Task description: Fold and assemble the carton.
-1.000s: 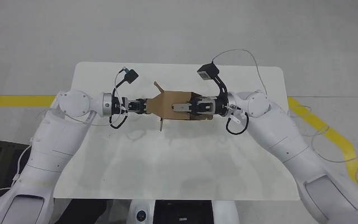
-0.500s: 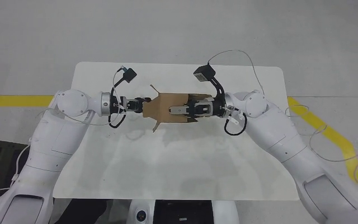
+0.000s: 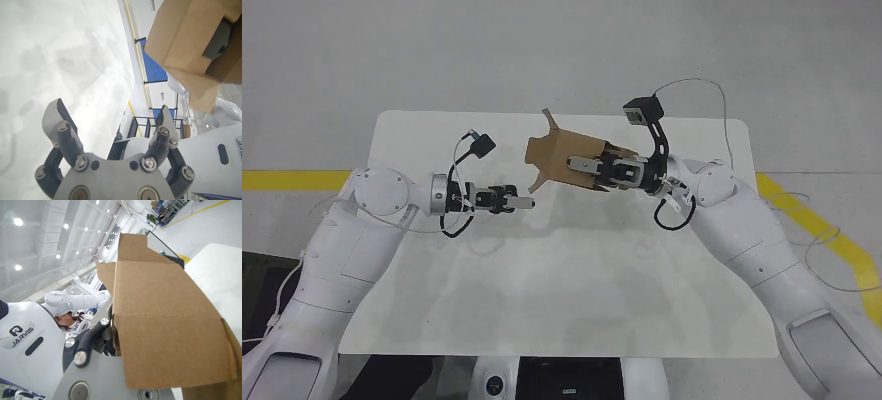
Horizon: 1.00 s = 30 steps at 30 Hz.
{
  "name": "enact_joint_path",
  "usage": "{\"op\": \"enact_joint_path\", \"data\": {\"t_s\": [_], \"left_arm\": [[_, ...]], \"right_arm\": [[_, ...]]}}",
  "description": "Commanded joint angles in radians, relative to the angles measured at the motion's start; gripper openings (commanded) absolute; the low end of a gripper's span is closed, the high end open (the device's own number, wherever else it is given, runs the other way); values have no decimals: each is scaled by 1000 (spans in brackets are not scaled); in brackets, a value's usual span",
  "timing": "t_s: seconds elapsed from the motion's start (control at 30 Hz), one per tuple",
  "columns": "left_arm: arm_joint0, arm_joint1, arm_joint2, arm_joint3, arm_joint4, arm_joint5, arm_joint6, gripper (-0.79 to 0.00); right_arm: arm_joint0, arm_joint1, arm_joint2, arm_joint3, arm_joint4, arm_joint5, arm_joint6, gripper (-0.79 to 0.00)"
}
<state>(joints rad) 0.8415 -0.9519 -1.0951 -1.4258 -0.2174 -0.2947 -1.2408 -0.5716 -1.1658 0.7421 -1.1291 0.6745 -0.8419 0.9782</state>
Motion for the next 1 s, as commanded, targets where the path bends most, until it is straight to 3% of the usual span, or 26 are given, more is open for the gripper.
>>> {"op": "enact_joint_path", "data": {"t_s": [0.0, 0.97], "left_arm": [[0, -1, 10, -13, 2, -1, -9, 0], [10, 14, -53, -47, -25, 8, 10, 0]], "right_arm": [[0, -2, 1, 6, -14, -5, -5, -785], [27, -49, -45, -8, -60, 110, 110, -785]]}}
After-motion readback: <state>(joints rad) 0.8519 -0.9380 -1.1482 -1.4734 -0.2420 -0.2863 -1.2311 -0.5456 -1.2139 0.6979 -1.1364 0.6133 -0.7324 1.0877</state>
